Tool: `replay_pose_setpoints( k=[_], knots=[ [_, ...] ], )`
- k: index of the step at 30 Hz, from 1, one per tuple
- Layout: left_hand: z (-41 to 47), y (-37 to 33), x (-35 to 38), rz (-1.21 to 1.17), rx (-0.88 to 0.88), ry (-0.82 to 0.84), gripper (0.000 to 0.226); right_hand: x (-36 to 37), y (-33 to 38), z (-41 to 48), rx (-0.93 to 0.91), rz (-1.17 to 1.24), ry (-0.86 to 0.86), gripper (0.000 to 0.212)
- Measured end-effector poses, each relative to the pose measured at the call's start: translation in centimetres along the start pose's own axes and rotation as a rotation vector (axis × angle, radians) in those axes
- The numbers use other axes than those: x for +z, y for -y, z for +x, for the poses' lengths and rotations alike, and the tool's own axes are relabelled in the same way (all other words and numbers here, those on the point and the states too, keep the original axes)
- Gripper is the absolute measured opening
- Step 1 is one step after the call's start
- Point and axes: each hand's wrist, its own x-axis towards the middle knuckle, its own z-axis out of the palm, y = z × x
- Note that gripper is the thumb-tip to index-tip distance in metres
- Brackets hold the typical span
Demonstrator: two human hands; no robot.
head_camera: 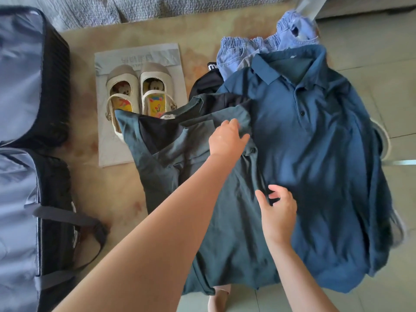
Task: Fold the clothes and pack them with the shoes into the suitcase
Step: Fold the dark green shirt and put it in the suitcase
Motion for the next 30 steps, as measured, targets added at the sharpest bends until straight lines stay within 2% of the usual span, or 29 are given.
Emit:
replay_pose_setpoints(
  k=[5, 9, 12, 15, 17, 24, 30],
  knots=[
    [1.9, -2.3, 2.0, 0.057, -0.129, -0.029, 0.066, 0.2, 1.1, 0.5, 0.112, 0.071, 0.038, 0.024],
    [2.2, -3.0, 3.0, 0.108, -0.228, -0.070, 0.074, 0.4, 1.8, 0.1, 0.046, 0.078, 0.051, 0.016],
    [2.4, -2.9, 3.4, 0.100, -0.243, -0.065, 0.060, 0.1, 2.3, -0.5, 0.097, 0.147, 0.048, 0.016],
    [2.6, -2.6, 3.0, -0.057, -0.275, -0.081, 0.029, -0.3, 2.2, -0.7, 0.119, 0.151, 0.052, 0.013],
    [2.5, -2.4, 2.5, -0.172, -0.314, -0.109, 0.019, -0.5, 2.1, -0.9, 0.094, 0.092, 0.056, 0.014],
    [0.1, -0.8, -0.3, -0.685, -0.463, -0.288, 0.012, -0.8, 2.8, -3.5, -0.065, -0.087, 0.037, 0.013],
    [-3.8, 2.8, -2.8, -0.906, -0.476, -0.415, 0.010, 0.1, 2.8, -8.7, -0.289, -0.169, 0.097, 0.024]
  ],
)
